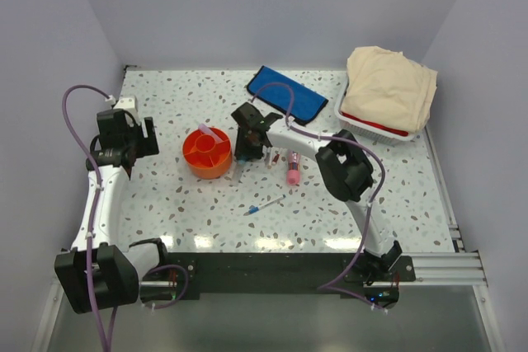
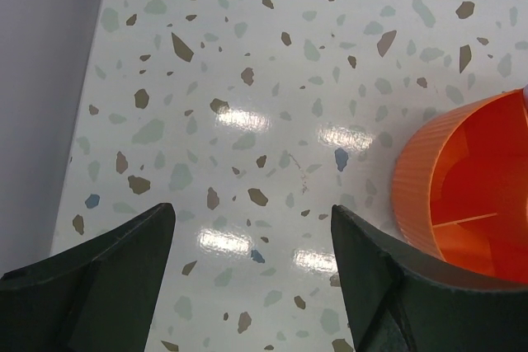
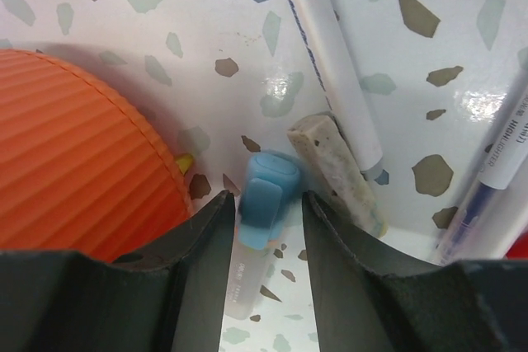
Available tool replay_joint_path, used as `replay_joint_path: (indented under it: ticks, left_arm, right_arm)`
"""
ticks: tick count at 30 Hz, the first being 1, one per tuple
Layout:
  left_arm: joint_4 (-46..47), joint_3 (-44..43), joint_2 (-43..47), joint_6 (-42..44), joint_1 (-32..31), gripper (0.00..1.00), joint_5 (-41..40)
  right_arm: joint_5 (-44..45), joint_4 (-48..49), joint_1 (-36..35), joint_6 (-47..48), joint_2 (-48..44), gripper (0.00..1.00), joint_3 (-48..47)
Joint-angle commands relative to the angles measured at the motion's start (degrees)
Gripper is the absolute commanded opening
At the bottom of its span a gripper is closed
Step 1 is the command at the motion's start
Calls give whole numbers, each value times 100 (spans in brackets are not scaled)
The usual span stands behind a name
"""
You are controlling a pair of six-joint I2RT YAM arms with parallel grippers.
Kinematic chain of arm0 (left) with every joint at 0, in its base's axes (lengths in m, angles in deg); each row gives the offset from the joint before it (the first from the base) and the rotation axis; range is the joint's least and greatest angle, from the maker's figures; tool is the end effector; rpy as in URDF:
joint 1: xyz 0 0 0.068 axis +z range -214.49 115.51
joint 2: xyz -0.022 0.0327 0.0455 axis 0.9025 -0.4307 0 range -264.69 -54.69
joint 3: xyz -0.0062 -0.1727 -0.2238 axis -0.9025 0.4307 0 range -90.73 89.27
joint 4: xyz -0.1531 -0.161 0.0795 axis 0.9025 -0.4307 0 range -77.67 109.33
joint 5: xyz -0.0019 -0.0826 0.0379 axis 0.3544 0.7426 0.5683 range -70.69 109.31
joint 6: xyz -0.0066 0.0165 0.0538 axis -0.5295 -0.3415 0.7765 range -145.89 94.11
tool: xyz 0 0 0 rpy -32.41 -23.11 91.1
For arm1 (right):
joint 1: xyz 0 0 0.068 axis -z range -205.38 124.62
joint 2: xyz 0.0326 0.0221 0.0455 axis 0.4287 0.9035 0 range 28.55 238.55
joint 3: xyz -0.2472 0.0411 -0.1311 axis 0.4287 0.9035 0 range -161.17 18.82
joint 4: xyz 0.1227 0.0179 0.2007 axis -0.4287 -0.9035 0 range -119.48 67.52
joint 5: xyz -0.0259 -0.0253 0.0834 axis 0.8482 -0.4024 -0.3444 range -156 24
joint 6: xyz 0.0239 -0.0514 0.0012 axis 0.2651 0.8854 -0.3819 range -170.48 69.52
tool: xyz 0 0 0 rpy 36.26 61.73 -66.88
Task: Sort the stationery into containers
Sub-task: Pick up the pen from the center of the board.
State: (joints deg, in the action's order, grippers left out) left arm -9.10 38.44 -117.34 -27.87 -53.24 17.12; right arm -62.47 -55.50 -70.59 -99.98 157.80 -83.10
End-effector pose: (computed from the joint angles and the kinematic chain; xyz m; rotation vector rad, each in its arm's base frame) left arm 0.2018 0.0417 0.2978 -0.2823 2.2583 0.1287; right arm 0.3333 0.3321 0.1807 0.1236 2.7052 0.4709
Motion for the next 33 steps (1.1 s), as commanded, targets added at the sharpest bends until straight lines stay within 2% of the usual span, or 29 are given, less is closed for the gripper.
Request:
replay_joint_path:
  ticks: [1, 9, 11, 14, 15, 16, 20, 28, 31, 33]
  left_arm:
    - [39, -243, -10, -110, 80, 81, 18]
    - [12, -252, 16, -110, 124, 81, 35]
    - [4, -243, 8, -110, 132, 81, 44]
    - [12, -235, -10, -145, 124, 81, 96]
    - [21, -235, -19, -162, 124, 81, 114]
    - [30, -235, -19, -163, 124, 81, 140]
    - [83, -217, -1, -136, 124, 81, 167]
    - [399, -155, -71, -101, 132, 81, 334]
    - [478, -199, -168, -92, 124, 80, 404]
    - [548, -191, -273, -101, 132, 80, 544]
  right_arm:
    - [244, -337, -198, -60, 574, 41, -178]
    - [394, -478, -304, -236, 601, 37, 322]
    - [420, -460, -304, -236, 514, 29, 585]
    - [412, -364, -287, -192, 435, 11, 849]
    - [412, -329, -269, -157, 417, 8, 876]
    - [412, -285, -260, -105, 391, 0, 903]
    - [543, -188, 55, 202, -74, 0, 973]
    - [553, -258, 575, 1424, -1779, 0, 833]
    - [158, -22, 575, 1899, -2209, 0, 736]
    - [-27, 741, 557, 2345, -2456, 0, 955]
